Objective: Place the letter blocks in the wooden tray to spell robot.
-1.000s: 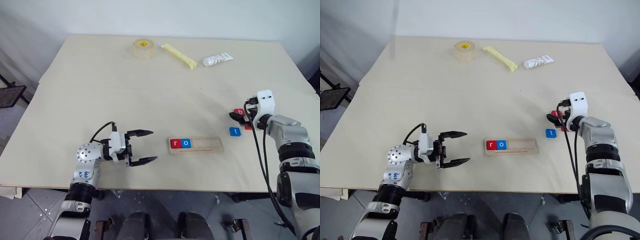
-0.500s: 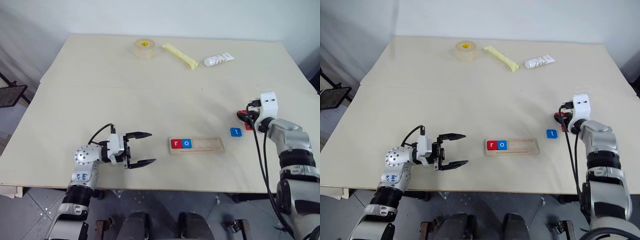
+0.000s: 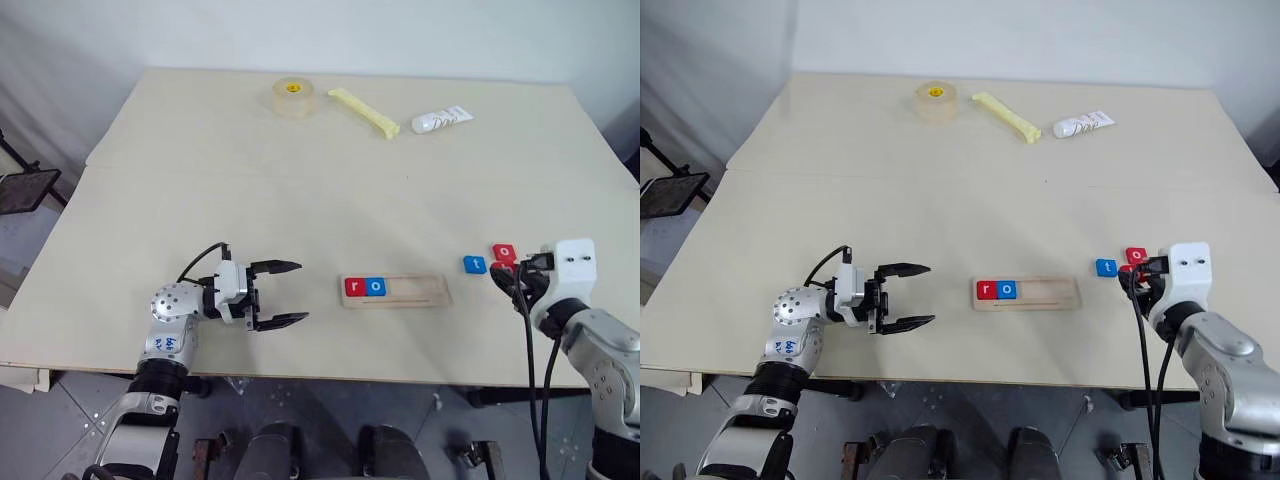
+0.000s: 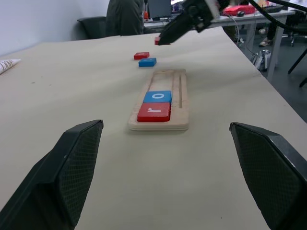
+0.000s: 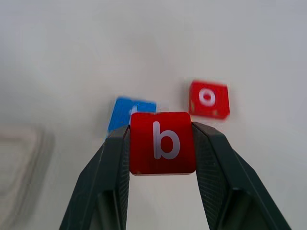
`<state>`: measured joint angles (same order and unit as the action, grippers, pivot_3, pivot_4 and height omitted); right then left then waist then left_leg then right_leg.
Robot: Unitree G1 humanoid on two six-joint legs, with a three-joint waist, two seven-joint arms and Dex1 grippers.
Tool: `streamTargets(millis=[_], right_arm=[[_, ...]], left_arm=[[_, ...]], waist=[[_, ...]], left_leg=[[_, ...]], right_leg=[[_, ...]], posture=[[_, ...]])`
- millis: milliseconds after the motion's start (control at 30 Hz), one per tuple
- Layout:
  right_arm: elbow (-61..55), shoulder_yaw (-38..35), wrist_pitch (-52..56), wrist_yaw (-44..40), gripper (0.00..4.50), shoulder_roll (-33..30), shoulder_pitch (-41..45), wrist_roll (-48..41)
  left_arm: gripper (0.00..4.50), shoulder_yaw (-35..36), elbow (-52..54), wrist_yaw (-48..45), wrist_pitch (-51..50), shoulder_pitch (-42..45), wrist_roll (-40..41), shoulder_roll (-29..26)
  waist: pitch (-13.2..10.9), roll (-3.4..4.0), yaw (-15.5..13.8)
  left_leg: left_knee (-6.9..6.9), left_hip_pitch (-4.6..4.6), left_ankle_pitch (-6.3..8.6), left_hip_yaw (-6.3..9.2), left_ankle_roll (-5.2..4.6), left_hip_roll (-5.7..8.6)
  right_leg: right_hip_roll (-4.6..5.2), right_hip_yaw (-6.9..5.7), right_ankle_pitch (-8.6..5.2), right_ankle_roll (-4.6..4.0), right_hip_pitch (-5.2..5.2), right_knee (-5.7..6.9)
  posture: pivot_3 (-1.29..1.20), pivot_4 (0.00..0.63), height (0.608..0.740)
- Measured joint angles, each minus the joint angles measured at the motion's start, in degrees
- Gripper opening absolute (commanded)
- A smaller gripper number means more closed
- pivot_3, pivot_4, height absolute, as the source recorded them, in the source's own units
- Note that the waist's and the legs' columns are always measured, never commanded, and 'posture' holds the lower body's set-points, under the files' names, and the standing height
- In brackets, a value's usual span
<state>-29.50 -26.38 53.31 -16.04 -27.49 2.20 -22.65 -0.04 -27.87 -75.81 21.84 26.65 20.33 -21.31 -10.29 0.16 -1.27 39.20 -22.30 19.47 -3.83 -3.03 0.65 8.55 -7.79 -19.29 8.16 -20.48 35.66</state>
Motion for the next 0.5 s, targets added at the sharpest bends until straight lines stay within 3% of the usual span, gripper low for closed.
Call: streamTargets(millis=[133,500], right_arm=[[-2.3,-0.2,0.6,2.0,1.46,3.3,-3.6,-0.4],[-0.3,1.1,-1.8,3.4,1.46,5.1,-4.4,0.4]], left_arm=[[4.5,0.0,-0.2,-1.9,-0.1,0.3,0.1,-0.1],[4.5,0.2,-0.2,-5.1,-0.5,0.4,0.2,-1.8]], waist=[[0.0,0.0,0.0],[0.0,0.0,0.1]], left_leg=[[0.0,0.02,0.0,-0.07,0.0,0.03],[0.0,0.05,0.0,-0.07,0.0,0.02]], right_leg=[[0.0,0.06,0.0,0.0,0.0,-0.01],[-0.01,0.06,0.0,0.0,0.0,0.0]], posture=[[0.0,0.15,0.74],[0.0,0.15,0.74]])
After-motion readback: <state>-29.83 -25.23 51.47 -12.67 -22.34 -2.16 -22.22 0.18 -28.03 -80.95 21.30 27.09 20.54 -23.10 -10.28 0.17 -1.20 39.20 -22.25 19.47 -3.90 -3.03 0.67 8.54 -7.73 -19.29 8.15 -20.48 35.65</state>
